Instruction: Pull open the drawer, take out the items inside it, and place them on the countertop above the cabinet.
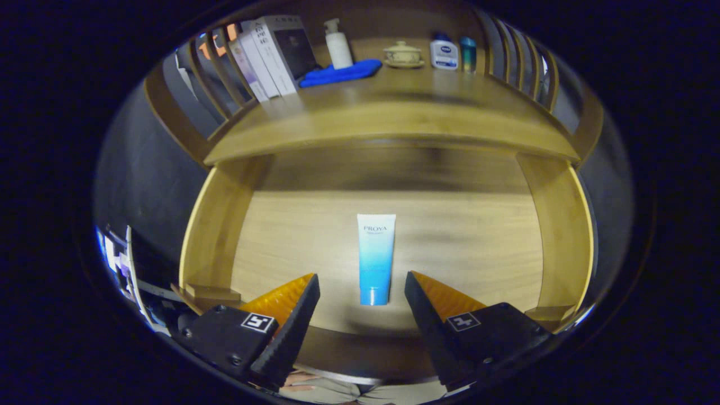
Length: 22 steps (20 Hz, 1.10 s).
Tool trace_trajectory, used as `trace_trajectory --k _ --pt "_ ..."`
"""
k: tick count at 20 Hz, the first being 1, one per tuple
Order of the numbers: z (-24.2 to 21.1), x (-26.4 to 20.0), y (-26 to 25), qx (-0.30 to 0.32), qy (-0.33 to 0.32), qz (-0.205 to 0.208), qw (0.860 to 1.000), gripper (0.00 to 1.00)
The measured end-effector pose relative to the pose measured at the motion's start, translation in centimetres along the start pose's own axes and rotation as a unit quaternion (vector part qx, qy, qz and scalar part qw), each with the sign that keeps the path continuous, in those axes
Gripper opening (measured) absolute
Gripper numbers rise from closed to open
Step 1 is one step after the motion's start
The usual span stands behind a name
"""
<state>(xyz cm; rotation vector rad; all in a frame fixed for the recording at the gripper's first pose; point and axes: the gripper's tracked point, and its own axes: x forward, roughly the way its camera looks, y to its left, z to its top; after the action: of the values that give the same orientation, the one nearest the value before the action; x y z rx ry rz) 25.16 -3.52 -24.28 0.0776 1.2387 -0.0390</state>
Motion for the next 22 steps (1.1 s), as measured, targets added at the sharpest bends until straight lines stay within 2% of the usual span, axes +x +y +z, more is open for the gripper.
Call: trace_trajectory --k 5,9,15,19,22 --pt "-0.6 2.6 -0.1 0.007 0.056 -0.014 0.998 0.93" --pt "-0.4 3.9 -0.6 0.023 0.072 -0.031 0.997 0.9" --pt "-0.9 4.7 -0.8 0.004 0.1 -0.049 0.994 0.71" --pt "-1.1 5.3 -0.9 0.004 0.105 -0.063 0.992 0.52" --pt "-0.9 5.2 -0.9 0.006 0.09 -0.066 0.994 0.49"
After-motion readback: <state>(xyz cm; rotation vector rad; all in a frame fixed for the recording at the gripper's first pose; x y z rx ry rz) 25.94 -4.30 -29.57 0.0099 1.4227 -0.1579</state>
